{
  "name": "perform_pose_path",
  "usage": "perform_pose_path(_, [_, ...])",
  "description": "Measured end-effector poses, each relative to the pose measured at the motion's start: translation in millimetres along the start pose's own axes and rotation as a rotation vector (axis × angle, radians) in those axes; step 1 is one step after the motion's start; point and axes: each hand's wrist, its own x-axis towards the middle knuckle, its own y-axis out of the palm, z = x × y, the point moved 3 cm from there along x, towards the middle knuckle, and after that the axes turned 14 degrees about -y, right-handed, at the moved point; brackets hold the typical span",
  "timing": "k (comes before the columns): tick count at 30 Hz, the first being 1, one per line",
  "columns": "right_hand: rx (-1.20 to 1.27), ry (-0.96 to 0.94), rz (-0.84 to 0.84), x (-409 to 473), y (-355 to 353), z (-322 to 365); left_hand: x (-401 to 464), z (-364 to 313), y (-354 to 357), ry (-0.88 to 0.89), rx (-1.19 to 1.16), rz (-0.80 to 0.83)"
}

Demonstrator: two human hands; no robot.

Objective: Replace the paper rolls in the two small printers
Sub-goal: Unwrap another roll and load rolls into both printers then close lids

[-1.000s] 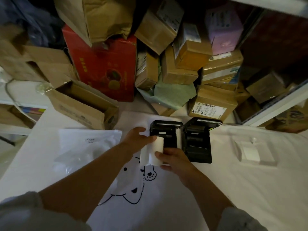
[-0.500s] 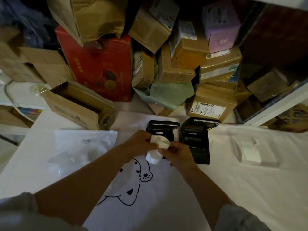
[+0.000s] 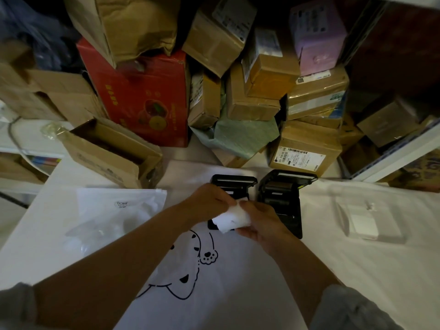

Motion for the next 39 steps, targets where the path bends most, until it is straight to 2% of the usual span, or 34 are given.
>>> perform_pose_path(3, [0.063, -0.007, -0.011, 1.0, -4.7, -0.6, 2.0, 11.0, -5.2, -0.118, 0.028, -0.125])
perform_pose_path(5, [0.113, -0.005, 0.003, 2.0, -4.0, -2.9, 1.2, 22.1, 0.5, -0.249, -0.036, -0.036])
perform_pose_path(7, [0.147, -0.005, 0.006, 3.6, -3.8, -6.0, -2.8, 29.6, 8.8, -0.365, -0.22, 0.09])
perform_pose_path(8, [0.164, 0.003, 0.006, 5.2, -4.1, -8.2, -2.7, 31.4, 9.9, -0.38, -0.278, 0.087])
perform_pose_path(12, [0.157, 0.076, 0.087, 6.5, -5.2, -12.4, 6.5, 35.6, 7.6, -0.364, -0.358, -0.068])
perform_pose_path(14, [0.108, 0.086, 0.099, 8.0, -6.3, -14.7, 7.7, 34.9, 8.7, -0.374, -0.425, -0.065])
perform_pose_path(18, [0.063, 0.036, -0.012, 12.3, -8.9, -18.0, 10.3, 37.4, 12.6, -0.41, -0.451, -0.103])
perform_pose_path(23, [-0.136, -0.102, -0.138, 19.3, -11.1, -15.1, 16.6, 37.7, 15.5, -0.356, -0.343, -0.196])
perform_pose_path(27, [-0.323, -0.212, -0.175, 27.5, -5.8, -8.8, 20.7, 36.7, 17.1, -0.263, -0.225, -0.272])
perform_pose_path(33, [-0.53, -0.338, -0.147, 34.2, -5.5, -4.2, 18.9, 34.7, 22.7, -0.238, -0.138, -0.408])
perform_pose_path(39, [-0.603, -0.373, -0.136, 38.1, 0.2, -9.5, 24.5, 41.9, 22.2, -0.245, -0.151, -0.419])
